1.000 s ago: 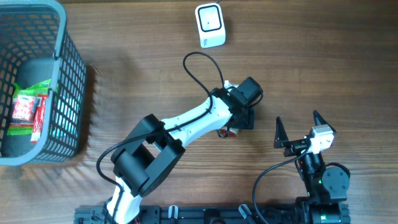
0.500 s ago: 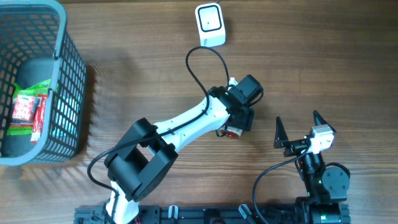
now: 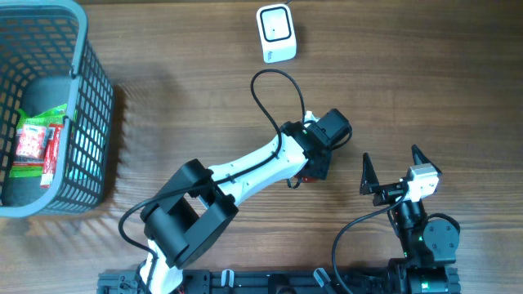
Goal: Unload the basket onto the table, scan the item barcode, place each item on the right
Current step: 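Carry the jar out with the left gripper and set it on the table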
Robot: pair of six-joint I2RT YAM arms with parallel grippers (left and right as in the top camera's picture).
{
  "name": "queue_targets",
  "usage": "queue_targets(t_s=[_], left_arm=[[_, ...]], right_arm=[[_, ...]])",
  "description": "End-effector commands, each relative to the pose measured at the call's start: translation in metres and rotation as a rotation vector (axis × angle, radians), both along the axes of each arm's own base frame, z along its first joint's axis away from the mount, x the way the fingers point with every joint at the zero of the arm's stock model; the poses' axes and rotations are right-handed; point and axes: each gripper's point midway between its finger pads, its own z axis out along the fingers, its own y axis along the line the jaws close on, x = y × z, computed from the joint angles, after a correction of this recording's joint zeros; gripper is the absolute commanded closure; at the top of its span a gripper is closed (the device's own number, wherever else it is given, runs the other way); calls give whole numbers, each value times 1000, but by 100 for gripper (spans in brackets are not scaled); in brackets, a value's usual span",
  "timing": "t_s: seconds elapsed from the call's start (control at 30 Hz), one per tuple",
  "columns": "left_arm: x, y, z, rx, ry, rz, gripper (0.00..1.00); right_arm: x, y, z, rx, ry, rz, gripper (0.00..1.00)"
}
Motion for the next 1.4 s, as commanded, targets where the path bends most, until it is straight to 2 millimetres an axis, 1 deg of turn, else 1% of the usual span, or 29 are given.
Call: queue_targets(t_s=[0.0, 0.07, 0.17, 0.27, 0.4, 0.7, 0.73, 0.77, 0.83, 0.87, 1.0, 1.1, 1.17, 1.27, 1.3, 1.37], left_arm=[[22, 27, 10, 93, -133, 185, 43], [23, 34, 10, 121, -148, 200, 42], [22, 33, 10, 117, -144, 203, 41], [16, 30, 9, 117, -130, 190, 20], [15, 29, 9, 114, -124, 187, 16], [19, 26, 10, 96, -136, 192, 13], [20, 26, 10, 92, -138, 194, 15], [20, 26, 10, 93, -138, 195, 19], [19, 29, 9, 104, -131, 193, 31], [17, 29, 9, 108, -128, 192, 34], [12, 29, 8, 120, -120, 180, 34], [6, 24, 7, 101, -91, 168, 34], [2, 21, 6, 84, -63, 161, 32], [0, 21, 5, 85, -55, 159, 29], [0, 21, 5, 85, -56, 159, 27], [2, 21, 7, 81, -59, 162, 18]], right_arm=[[0, 1, 1, -10, -8, 11, 0], [0, 1, 1, -10, -7, 11, 0], [0, 1, 1, -10, -8, 11, 0], [0, 1, 1, -10, -8, 11, 0], [0, 1, 1, -10, -8, 11, 0], [0, 1, 1, -10, -8, 11, 0], [0, 1, 1, -10, -8, 11, 0], [0, 1, 1, -10, -8, 11, 0], [0, 1, 1, -10, -7, 11, 0], [0, 1, 1, -10, -8, 11, 0], [0, 1, 1, -10, -8, 11, 0], [0, 1, 1, -10, -7, 11, 0], [0, 1, 1, -10, -8, 11, 0], [0, 1, 1, -10, -8, 11, 0], [0, 1, 1, -10, -8, 11, 0], [0, 1, 1, -10, -8, 11, 0]])
